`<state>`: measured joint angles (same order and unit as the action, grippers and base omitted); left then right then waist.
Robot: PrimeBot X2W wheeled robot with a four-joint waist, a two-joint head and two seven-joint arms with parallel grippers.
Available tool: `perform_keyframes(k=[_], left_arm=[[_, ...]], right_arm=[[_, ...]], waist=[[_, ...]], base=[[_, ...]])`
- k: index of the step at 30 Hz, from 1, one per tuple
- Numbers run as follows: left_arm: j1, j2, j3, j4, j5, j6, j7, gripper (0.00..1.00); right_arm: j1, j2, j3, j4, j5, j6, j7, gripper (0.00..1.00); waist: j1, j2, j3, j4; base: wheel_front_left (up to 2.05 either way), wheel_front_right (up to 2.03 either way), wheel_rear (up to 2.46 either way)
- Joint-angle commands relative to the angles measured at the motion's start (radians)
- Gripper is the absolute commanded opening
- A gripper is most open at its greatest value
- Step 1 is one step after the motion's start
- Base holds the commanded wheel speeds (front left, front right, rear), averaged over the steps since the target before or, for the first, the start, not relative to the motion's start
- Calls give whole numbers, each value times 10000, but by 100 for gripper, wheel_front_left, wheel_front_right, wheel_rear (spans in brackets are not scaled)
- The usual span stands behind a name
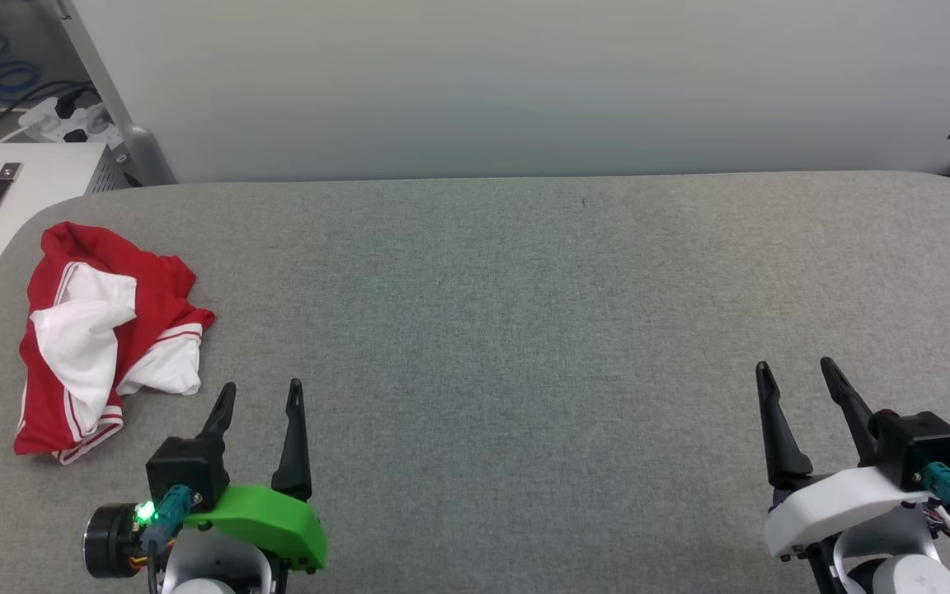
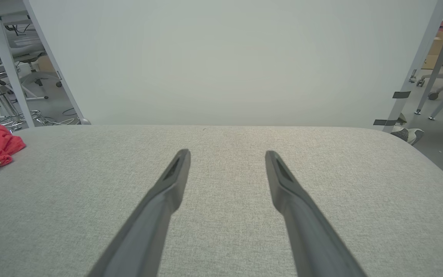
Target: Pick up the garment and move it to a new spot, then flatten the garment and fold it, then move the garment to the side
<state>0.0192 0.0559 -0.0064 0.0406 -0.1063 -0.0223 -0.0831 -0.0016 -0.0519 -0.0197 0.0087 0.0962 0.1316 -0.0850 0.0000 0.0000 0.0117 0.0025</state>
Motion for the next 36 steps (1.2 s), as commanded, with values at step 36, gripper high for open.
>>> perform_keyframes(k=[36], left_arm=[[-46, -37, -131, -129, -754, -329, -878, 100]], right_arm=[[1, 11, -208, -263, 538, -6, -870, 100]], waist=[[0, 0, 106, 84]], base=[[0, 0, 0]])
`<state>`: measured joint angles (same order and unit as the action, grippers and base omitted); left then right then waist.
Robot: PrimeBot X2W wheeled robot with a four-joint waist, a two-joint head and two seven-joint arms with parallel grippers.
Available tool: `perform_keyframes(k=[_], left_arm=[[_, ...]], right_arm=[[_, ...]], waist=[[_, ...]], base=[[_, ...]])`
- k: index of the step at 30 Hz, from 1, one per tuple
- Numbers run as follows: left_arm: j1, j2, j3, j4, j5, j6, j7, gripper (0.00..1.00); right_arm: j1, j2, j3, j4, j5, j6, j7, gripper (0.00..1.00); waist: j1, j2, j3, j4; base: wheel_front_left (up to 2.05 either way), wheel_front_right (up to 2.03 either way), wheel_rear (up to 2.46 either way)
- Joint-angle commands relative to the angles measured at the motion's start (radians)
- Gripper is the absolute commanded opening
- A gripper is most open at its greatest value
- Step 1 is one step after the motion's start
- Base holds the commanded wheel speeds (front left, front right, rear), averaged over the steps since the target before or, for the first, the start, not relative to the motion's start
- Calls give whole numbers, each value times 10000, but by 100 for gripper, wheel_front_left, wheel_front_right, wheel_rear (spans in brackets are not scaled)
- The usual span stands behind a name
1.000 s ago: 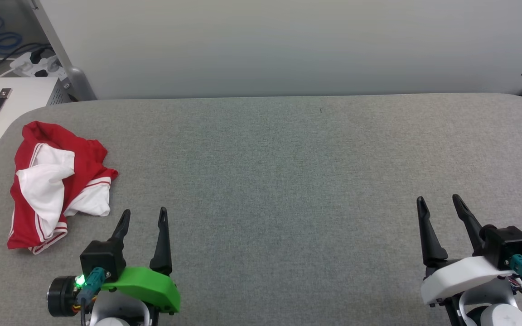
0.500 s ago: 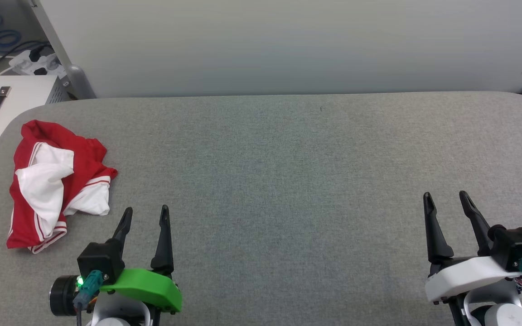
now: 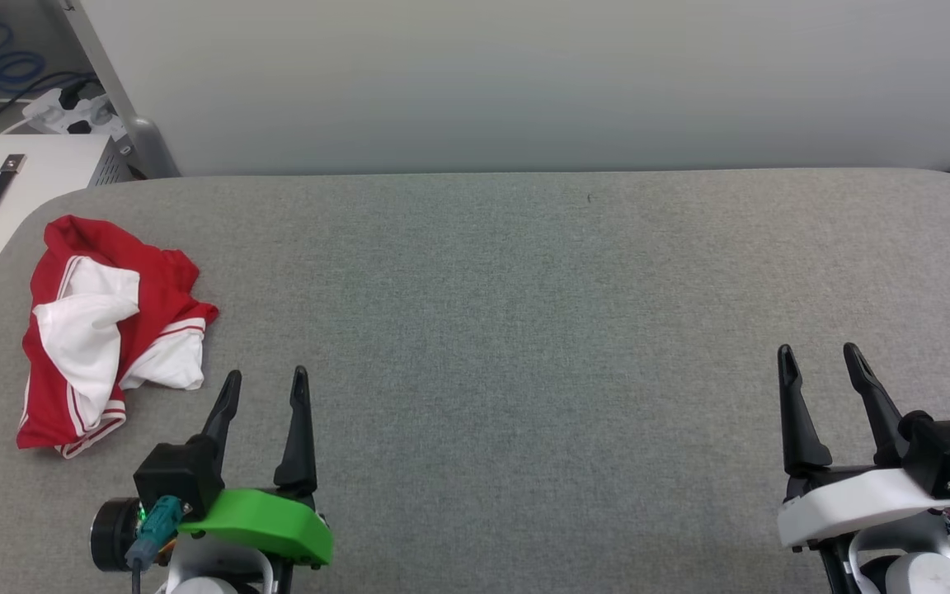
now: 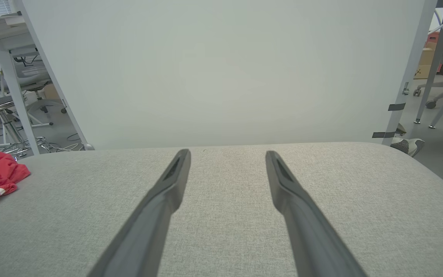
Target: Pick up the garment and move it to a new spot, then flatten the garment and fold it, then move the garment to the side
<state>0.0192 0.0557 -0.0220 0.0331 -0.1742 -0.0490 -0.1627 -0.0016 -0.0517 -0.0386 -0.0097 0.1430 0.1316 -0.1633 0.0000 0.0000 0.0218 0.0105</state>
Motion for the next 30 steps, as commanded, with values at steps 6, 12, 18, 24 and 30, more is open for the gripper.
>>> perform_keyframes(k=[6, 12, 18, 24, 30], left_arm=[[63, -38, -117, 177, -217, -154, -205, 100], [14, -41, -246, 649, -86, -216, -329, 100], [-29, -43, -266, 843, -136, -232, -453, 100], [5, -46, -326, 853, -47, -266, -577, 100], [45, -49, -392, 780, -110, -284, -701, 100]], right_arm=[[68, 10, 33, 70, 42, -7, -209, 100], [53, 11, 22, 426, -2, -7, -332, 100], [35, 11, -5, 676, -2, -7, -454, 100], [52, 12, 72, 959, -3, -8, -577, 100], [37, 13, 47, 1078, 83, -8, -699, 100]], waist=[[0, 0, 39, 11], [0, 0, 74, 1], [0, 0, 55, -12], [0, 0, 4, -15], [0, 0, 12, 9]], base=[[0, 0, 0], [0, 0, 0], [0, 0, 0], [0, 0, 0], [0, 0, 0]])
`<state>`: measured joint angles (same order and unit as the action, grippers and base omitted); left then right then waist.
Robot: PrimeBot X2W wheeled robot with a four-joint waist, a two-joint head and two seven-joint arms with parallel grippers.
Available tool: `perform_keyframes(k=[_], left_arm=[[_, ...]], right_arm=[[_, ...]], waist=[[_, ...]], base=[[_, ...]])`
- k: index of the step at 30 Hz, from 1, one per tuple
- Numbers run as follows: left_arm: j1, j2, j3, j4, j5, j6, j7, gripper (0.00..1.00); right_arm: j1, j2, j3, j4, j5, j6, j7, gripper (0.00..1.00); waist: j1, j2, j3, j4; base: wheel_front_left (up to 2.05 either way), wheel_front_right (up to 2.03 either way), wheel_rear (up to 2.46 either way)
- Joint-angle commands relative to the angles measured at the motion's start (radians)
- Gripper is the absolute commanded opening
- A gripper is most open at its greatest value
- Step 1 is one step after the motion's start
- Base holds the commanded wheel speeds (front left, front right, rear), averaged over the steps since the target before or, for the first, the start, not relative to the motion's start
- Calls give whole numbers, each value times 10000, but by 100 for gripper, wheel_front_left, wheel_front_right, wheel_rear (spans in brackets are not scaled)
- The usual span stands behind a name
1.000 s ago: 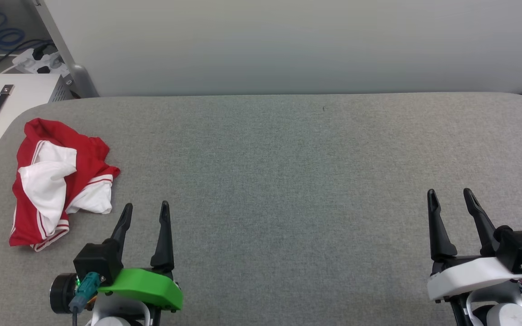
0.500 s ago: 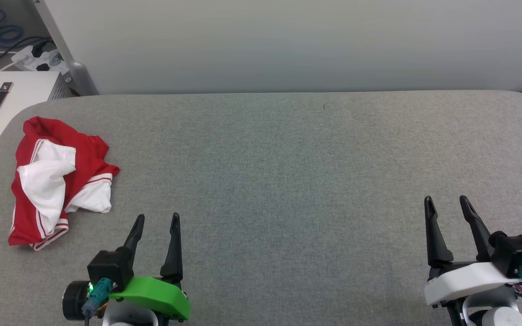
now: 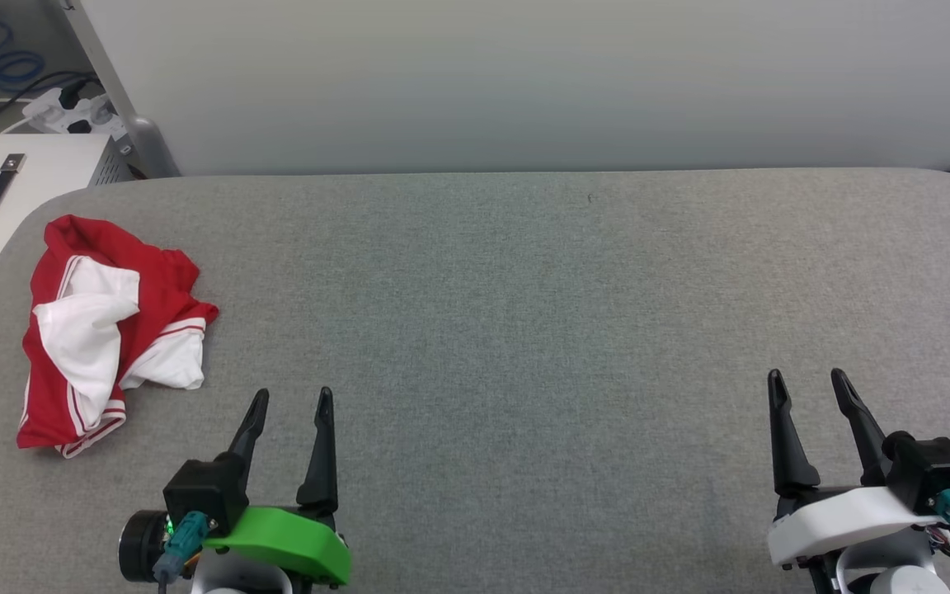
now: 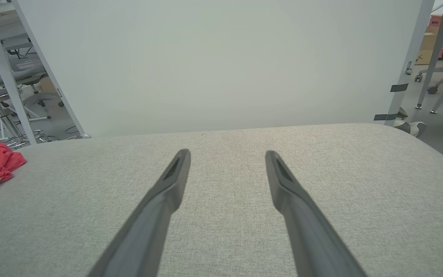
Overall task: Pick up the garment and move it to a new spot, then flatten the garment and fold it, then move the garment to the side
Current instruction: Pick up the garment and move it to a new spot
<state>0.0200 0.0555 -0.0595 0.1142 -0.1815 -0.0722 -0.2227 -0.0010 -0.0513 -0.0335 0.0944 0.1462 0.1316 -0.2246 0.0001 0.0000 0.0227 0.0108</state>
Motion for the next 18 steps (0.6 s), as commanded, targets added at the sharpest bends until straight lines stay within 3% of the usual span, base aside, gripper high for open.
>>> perform_keyframes(k=[1, 10, 18], left_arm=[[42, -47, -27, -37, -59, -58, -124, 100], [20, -51, -39, 26, -285, -101, -307, 100], [-69, -53, 95, 96, -270, -141, -391, 100]], right_arm=[[33, 9, -13, 52, 63, -8, -108, 100], [33, 10, -69, 71, 212, -9, -289, 100], [72, 11, 388, -83, 583, -9, -371, 100]], waist=[[-1, 0, 6, 15], [-1, 0, 96, 198], [-1, 0, 148, 872]], base=[[0, 0, 0], [0, 0, 0], [0, 0, 0]])
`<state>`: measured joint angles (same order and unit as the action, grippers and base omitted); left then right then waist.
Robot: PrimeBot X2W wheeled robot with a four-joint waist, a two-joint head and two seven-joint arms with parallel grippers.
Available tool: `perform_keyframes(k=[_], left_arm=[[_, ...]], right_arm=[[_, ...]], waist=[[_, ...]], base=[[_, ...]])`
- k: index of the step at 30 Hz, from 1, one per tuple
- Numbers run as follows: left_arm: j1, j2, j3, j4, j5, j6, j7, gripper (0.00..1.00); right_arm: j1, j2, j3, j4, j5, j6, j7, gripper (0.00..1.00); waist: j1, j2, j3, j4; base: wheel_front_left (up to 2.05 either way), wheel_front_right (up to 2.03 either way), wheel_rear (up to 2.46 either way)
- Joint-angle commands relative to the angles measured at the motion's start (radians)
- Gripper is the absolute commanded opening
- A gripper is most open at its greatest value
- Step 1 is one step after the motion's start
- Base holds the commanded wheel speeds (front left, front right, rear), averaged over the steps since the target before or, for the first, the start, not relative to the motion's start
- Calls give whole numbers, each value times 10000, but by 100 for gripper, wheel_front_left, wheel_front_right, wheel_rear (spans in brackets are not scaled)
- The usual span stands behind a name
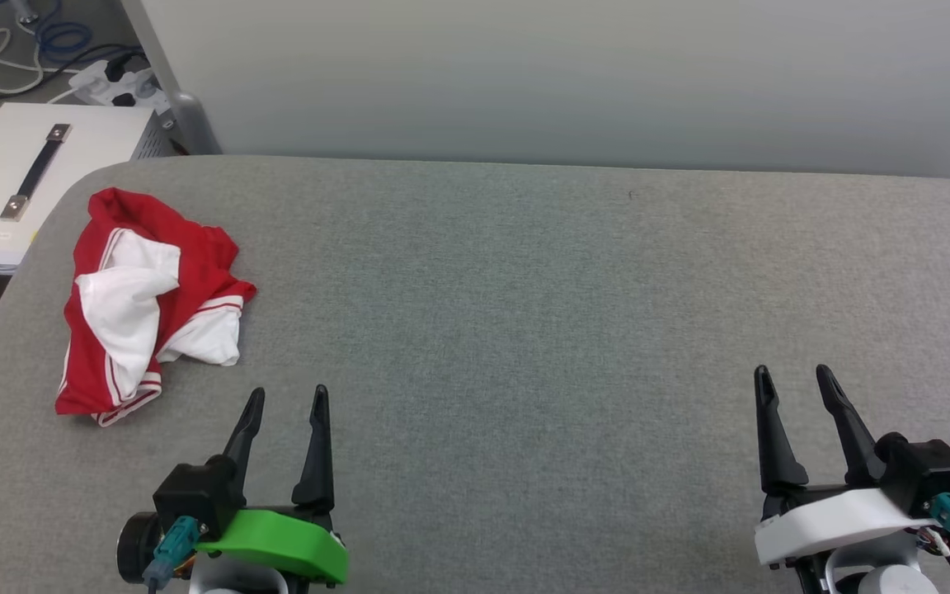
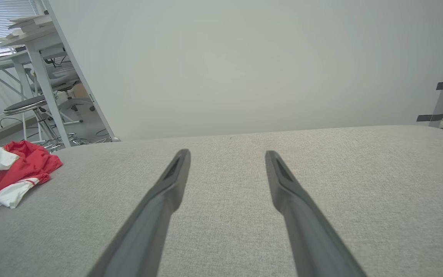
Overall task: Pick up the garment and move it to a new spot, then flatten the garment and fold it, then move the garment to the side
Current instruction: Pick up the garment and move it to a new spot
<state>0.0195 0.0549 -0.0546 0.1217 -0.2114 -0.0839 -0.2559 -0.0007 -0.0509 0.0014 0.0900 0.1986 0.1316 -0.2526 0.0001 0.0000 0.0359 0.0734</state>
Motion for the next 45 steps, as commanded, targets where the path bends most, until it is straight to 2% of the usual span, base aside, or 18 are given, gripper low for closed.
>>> perform_keyframes(k=[1, 11, 16, 24, 34, 45], left_arm=[[-68, -47, 61, 24, 53, -34, -59, 100], [-45, -47, 206, 108, 10, -56, -59, 100], [-21, -47, 327, 106, 21, -52, -59, 100], [54, -47, 307, 85, -14, -16, -59, 100], [106, -47, 257, 89, -76, 2, -59, 100], [90, -47, 336, 59, -228, 18, -59, 100]], right_arm=[[79, 7, 77, -59, 115, -9, -91, 100], [85, 7, 542, -284, 525, -9, -91, 100], [82, 7, 1061, -347, 378, -9, -91, 100], [90, 7, 1164, -201, 152, -9, -91, 100], [90, 7, 1146, -135, 26, -9, -91, 100], [35, 7, 1173, -150, 64, -9, -92, 100]], waist=[[-1, 0, 7, 404], [-1, 0, -19, 1957], [-1, 0, -52, 2715], [-1, 0, -22, 3623], [-1, 0, -1, 4036], [-1, 0, 118, 3877]], base=[[0, 0, 0], [0, 0, 0], [0, 0, 0], [0, 0, 0], [0, 0, 0], [0, 0, 0]])
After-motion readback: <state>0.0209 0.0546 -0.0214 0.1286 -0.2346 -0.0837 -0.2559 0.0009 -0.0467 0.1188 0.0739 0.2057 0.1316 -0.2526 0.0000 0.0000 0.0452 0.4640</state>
